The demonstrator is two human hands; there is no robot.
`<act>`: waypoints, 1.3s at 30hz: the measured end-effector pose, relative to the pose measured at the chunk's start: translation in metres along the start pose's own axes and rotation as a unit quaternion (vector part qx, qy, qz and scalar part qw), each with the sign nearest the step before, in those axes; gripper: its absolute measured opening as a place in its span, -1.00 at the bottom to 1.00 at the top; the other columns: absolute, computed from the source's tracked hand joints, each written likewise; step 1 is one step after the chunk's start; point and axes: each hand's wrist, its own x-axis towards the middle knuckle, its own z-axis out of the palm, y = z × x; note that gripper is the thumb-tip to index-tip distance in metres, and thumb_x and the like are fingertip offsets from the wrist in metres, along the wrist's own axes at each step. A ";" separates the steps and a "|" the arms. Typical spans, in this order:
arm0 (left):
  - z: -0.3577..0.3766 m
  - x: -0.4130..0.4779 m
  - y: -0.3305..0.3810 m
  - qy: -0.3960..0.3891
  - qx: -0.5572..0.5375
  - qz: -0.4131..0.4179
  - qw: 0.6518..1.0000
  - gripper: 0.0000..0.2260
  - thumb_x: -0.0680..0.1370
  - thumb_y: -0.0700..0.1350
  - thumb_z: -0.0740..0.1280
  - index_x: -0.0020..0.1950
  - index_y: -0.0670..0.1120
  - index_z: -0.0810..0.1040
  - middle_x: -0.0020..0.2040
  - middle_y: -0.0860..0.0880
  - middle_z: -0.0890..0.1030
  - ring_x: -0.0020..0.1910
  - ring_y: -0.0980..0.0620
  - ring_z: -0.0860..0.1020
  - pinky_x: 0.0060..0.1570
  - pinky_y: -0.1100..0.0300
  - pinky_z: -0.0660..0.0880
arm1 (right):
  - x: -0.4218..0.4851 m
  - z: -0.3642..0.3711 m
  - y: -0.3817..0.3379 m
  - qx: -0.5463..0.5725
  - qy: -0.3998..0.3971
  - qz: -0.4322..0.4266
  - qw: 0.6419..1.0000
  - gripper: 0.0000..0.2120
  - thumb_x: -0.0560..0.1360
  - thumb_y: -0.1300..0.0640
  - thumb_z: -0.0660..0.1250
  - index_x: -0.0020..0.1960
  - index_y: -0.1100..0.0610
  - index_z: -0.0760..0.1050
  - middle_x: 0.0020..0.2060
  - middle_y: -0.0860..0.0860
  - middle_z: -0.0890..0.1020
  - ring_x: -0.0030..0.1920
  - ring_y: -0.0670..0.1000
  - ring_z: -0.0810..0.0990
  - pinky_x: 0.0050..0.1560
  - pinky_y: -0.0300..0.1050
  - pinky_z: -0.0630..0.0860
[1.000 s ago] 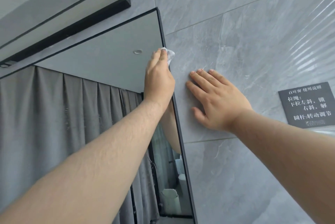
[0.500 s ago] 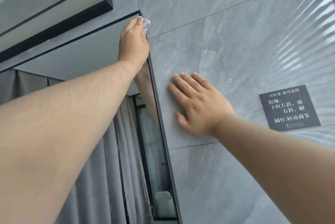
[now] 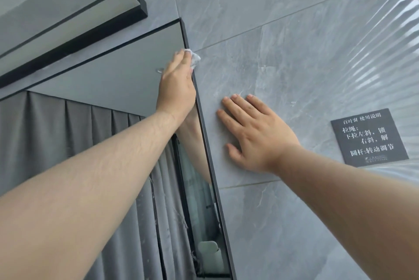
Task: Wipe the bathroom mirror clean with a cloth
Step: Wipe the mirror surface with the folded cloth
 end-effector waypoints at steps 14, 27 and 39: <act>0.005 -0.149 0.025 0.011 -0.010 0.041 0.999 -0.64 0.54 -0.44 0.25 0.34 -0.34 0.49 0.34 -0.31 0.50 0.40 -0.17 0.38 0.47 0.11 0.25 | 0.000 -0.001 -0.001 0.022 0.006 0.000 1.000 -0.34 0.44 -0.12 0.13 0.42 0.25 0.44 0.42 0.25 0.44 0.44 0.25 0.41 0.49 0.22 0.23; -0.002 0.001 -0.007 0.010 -0.002 -0.008 1.000 -0.62 0.62 -0.27 0.15 0.44 -0.23 0.43 0.45 -0.19 0.43 0.46 -0.08 0.36 0.43 0.42 0.10 | 0.001 0.005 0.001 0.011 0.029 -0.006 0.999 -0.31 0.44 -0.14 0.08 0.42 0.25 0.44 0.42 0.26 0.43 0.44 0.26 0.40 0.51 0.21 0.21; -0.013 -0.056 -0.002 -0.017 -0.006 -0.032 0.999 -0.58 0.61 -0.24 0.11 0.47 -0.23 0.39 0.48 -0.21 0.38 0.50 -0.12 0.30 0.44 0.41 0.05 | 0.000 0.004 0.001 0.022 0.052 -0.007 0.998 -0.32 0.44 -0.14 0.09 0.40 0.26 0.44 0.41 0.26 0.45 0.43 0.26 0.41 0.50 0.20 0.23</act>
